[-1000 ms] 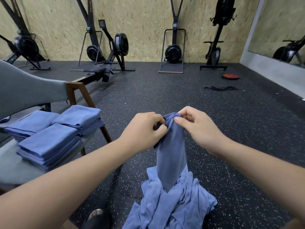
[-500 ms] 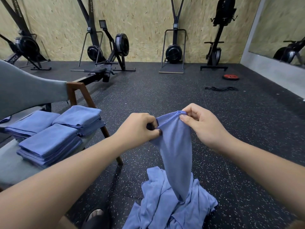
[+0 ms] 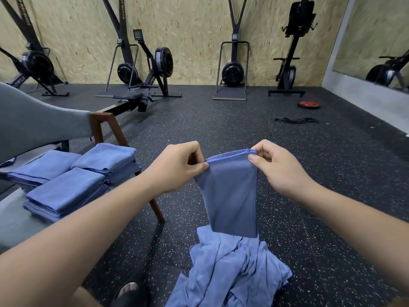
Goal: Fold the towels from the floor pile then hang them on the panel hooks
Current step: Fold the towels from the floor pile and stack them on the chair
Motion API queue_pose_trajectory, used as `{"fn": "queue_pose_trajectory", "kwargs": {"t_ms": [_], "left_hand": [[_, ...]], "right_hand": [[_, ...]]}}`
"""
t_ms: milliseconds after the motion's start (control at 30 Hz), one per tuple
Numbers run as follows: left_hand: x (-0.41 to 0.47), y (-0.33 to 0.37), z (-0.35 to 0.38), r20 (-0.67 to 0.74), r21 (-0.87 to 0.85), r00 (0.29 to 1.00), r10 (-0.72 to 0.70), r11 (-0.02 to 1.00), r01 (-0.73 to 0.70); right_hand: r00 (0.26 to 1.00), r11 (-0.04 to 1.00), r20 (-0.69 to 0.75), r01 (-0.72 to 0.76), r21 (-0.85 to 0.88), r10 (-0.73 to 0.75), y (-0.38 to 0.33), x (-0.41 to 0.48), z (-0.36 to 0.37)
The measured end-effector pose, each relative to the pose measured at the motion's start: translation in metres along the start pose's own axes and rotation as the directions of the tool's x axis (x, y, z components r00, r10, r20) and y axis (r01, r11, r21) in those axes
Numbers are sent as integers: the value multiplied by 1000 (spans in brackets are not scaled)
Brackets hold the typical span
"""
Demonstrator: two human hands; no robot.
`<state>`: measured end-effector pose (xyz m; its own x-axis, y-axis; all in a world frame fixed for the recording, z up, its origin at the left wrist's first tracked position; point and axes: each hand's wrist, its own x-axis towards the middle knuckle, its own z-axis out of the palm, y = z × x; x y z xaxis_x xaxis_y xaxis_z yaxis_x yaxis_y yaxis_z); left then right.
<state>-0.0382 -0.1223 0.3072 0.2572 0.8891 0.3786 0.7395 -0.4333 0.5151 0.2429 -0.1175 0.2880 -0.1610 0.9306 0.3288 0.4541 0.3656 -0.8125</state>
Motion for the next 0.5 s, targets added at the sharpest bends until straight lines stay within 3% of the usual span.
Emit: {"fn": "queue_pose_trajectory", "kwargs": {"t_ms": [233,433,500], "left_hand": [[1,5,0,13,-7,1000,15,1000,-15],[-5,16,14,163,38,967,194,979,-203],[-5,19,17,170,-9,963,208,978,-209]], "right_hand": [[997,996,12,-70,-64,70,-7,-1,-1],[950,987,307,-4,-163,55,-13,-13,21],[939,986,343,20,-164,38,-13,-16,32]]}}
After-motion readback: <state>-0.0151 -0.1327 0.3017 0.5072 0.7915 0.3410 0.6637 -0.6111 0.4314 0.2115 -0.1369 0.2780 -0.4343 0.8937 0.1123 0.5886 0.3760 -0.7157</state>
